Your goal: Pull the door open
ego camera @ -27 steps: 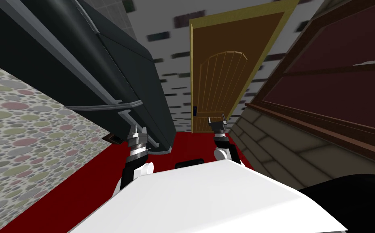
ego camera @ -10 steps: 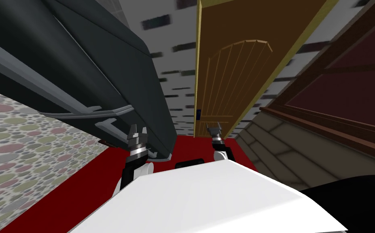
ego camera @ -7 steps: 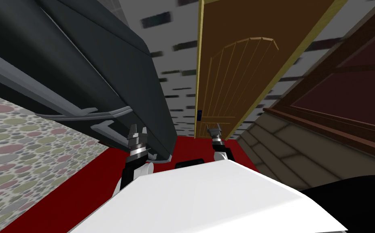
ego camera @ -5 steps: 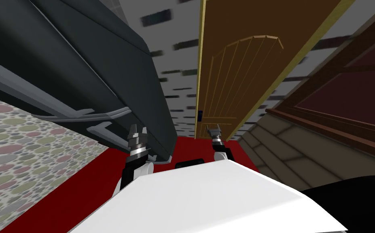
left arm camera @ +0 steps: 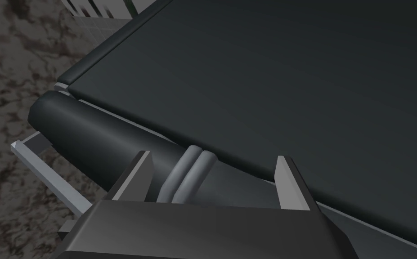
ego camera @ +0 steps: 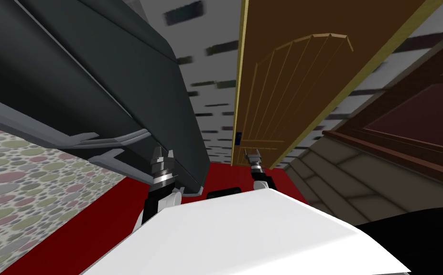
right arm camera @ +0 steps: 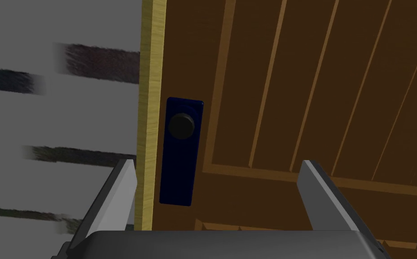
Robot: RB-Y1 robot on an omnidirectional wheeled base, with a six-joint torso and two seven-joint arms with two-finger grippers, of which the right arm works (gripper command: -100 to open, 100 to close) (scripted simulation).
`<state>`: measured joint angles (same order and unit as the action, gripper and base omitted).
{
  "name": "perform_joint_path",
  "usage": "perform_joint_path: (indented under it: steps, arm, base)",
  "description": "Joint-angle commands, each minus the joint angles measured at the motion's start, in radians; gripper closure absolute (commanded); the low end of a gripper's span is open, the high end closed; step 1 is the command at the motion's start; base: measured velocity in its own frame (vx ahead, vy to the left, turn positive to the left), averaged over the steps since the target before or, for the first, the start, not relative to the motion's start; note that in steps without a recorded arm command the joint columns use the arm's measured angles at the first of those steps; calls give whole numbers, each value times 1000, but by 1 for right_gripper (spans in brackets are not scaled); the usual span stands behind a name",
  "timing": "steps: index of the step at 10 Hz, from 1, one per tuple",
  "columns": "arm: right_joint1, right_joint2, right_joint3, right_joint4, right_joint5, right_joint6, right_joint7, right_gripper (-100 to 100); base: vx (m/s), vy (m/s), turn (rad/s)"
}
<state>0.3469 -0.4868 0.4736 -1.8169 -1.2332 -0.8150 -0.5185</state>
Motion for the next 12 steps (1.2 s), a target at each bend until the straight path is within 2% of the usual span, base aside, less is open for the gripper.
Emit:
perform_joint_path:
  steps: [1, 7, 12]
  arm:
    - [-8, -13, 13, 19, -34, -14, -13, -100]
    - [-23, -56, 59, 69, -138, -55, -45, -100]
    - [-39, -99, 107, 120, -246, -97, -79, -100]
  base:
    - [94, -10, 25]
    - [104, 12, 34]
    - [153, -2, 56]
